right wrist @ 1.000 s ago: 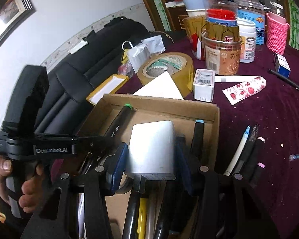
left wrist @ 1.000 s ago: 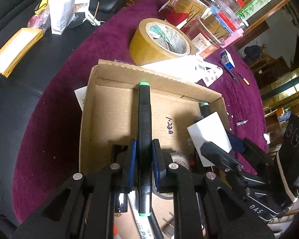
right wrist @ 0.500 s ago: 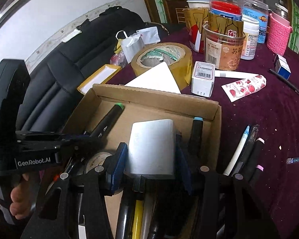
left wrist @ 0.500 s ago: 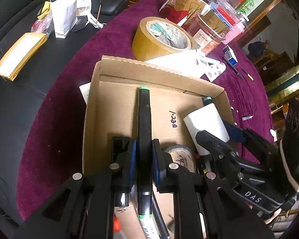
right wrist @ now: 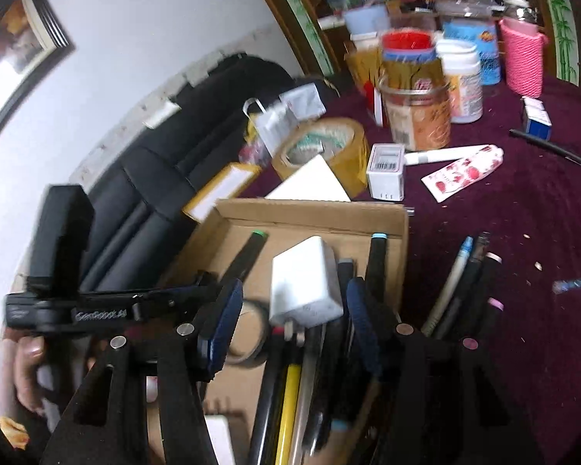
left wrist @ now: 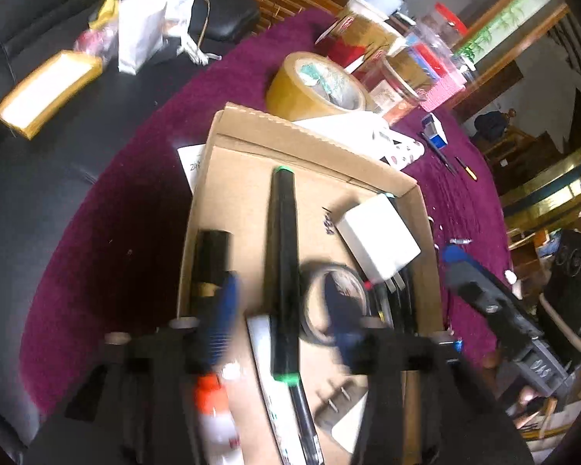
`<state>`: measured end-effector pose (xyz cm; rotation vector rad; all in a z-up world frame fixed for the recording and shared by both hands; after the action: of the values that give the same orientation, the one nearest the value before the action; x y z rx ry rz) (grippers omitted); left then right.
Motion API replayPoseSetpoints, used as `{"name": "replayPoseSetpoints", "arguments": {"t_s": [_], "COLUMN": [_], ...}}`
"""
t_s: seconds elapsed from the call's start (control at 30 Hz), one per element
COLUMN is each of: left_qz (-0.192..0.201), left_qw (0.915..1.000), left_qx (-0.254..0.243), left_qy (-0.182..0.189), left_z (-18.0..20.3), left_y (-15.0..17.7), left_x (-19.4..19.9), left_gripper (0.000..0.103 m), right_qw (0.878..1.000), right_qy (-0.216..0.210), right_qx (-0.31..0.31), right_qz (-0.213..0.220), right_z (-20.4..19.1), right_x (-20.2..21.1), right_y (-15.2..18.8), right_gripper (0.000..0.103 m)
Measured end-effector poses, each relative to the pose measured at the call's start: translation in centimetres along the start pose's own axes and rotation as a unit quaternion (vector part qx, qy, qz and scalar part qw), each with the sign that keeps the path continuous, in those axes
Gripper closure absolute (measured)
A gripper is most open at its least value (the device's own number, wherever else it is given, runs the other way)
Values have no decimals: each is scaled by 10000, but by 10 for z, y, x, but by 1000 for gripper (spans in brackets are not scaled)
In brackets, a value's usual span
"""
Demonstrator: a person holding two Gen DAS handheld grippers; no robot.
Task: Organize rigid objects
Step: 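Move both tools back over the cluttered table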
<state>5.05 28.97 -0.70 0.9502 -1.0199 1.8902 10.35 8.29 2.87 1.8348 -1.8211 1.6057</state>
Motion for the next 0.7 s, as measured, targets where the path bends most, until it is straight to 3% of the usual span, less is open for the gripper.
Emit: {"name": "replayPoseSetpoints", "arguments": {"t_s": [0.13,0.27,0.4,0.53,0.6,0.7], "left_qz": [482,993,800,707,794,900], "left_qw": [9982,9906,9841,9836,9816,9789], "left_qx": [-362,-910,-1570,-1648,-1687,-1784], "left_qy": [-40,-219,-206,-196,-417,-421], "left_z": [35,88,141,167,175,184], "left_y": [22,46,63,74,77,85], "left_x": [24,45,35,18,11,5], "left_gripper": [40,40,40,40,40,40], "right_qw": [9988,9978,9939,9852,9847,9843], "right_qy": [-278,-103,-4,-92,34,295], "right_qx": [-133,-184,-748,-1459,-1526,-1585], "right_qz": [370,632,812,893,842,717], "right_z": [16,41,77,104,104,100], "right_x": [48,87,118,136,139,137], "right_y": [21,39,66,104,120,136], "right_gripper": [51,50,49,49,49,49]}}
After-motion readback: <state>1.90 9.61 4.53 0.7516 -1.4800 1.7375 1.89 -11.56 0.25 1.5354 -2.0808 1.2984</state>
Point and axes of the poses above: each gripper's, at about its wrist camera, not at the fingertips, and x roughly against the way its jaws point, z to its right, y to its underside, the point moved 2 cm from there along -x, roughly the way its jaws point, and after that the axes turned 4 degrees about -z, right-handed, at the moved point
